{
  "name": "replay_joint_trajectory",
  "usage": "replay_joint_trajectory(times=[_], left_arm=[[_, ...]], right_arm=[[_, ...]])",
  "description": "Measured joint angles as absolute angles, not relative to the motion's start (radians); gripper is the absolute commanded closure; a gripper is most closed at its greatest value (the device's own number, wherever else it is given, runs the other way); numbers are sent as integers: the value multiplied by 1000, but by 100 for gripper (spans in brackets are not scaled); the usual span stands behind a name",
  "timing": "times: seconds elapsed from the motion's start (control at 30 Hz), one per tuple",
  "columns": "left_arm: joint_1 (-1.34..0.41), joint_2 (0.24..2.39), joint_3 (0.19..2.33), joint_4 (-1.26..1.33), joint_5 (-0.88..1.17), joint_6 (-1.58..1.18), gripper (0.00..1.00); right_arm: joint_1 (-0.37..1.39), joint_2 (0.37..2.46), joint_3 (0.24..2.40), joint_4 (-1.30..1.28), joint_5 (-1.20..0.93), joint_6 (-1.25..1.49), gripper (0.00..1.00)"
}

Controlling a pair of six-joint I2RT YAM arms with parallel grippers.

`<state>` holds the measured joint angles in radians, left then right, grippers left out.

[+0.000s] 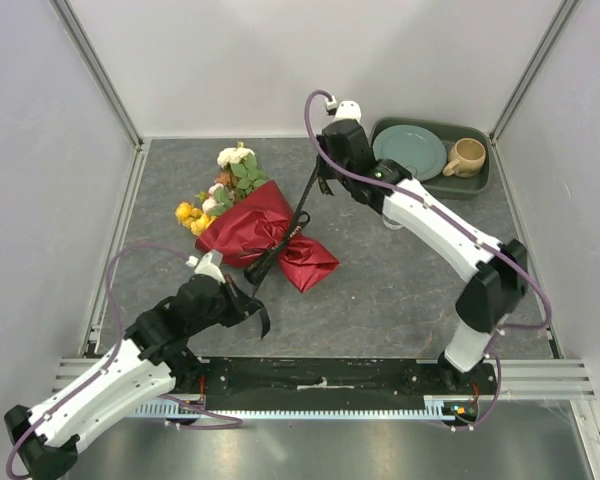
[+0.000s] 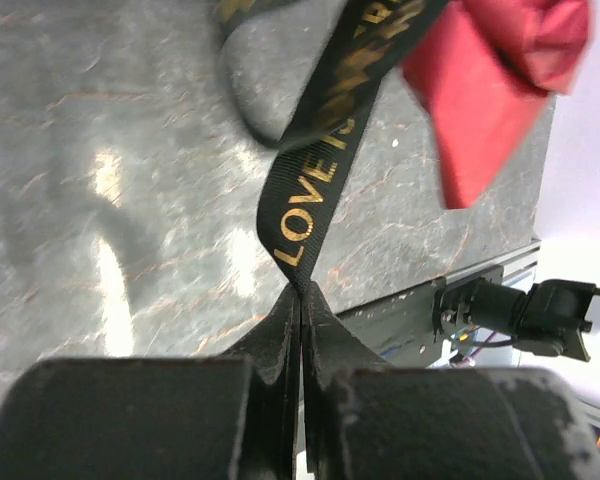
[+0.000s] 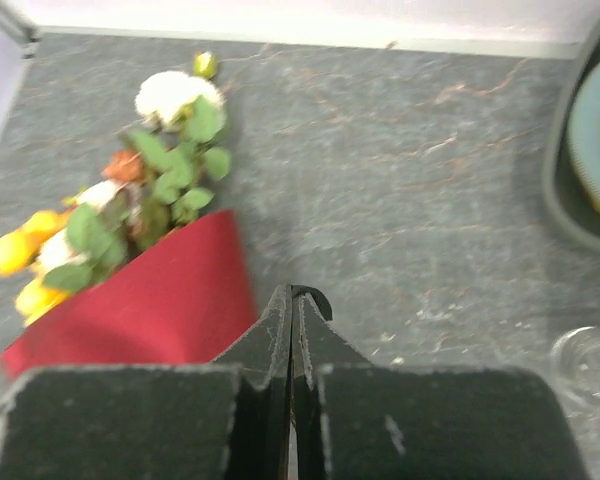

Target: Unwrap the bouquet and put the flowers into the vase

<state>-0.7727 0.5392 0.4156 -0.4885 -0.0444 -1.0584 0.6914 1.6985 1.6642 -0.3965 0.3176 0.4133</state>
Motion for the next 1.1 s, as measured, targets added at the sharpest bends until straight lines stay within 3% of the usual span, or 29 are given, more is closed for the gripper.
replay_joint_trajectory(times=[0.27, 0.6, 0.87, 1.1], left_arm=[[-773, 352, 561, -872, -97, -1085, 98], [-775, 325, 968, -1214, -293, -1100, 98], [-776, 324, 1293, -1314, -527, -1084, 98], [-791, 353, 1391, -1338, -606, -1026, 98]], right_arm=[[642, 1915, 1829, -389, 424, 286, 100], [624, 2062, 1961, -381, 500, 207, 100], [623, 2066, 1993, -381, 540, 186, 100], [623, 2053, 2038, -382, 537, 187, 100]])
